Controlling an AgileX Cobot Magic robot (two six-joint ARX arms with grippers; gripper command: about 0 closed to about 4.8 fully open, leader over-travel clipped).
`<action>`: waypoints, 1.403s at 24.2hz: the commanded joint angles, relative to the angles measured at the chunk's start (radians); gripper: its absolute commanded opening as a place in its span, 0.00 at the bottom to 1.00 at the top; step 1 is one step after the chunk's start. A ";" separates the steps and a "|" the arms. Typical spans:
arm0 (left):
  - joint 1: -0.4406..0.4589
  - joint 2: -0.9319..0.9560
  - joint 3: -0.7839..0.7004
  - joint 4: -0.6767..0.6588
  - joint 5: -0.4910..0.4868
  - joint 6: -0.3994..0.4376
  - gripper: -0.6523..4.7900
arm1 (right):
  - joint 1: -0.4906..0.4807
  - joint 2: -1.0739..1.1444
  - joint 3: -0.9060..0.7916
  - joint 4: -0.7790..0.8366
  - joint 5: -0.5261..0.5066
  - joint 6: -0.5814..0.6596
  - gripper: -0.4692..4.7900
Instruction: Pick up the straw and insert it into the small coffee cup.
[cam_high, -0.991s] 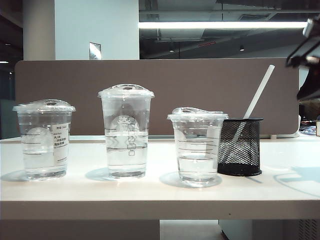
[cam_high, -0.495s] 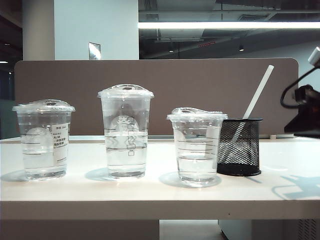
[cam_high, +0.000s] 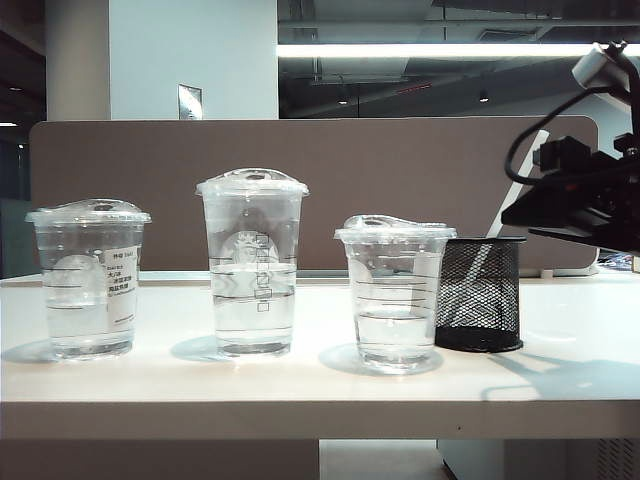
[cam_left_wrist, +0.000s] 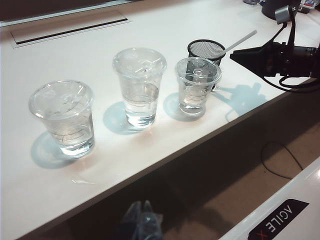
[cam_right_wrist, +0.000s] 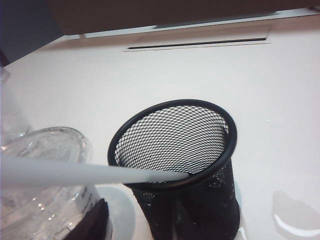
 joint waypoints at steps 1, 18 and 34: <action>0.002 0.002 0.001 0.014 0.005 0.003 0.11 | 0.001 -0.002 0.006 0.026 0.003 0.003 0.43; 0.002 0.002 0.001 0.015 0.004 0.004 0.11 | 0.001 -0.016 0.115 0.017 -0.006 0.002 0.11; 0.002 0.002 0.000 0.062 -0.012 0.008 0.11 | 0.013 -0.495 0.513 -0.938 -0.237 -0.159 0.11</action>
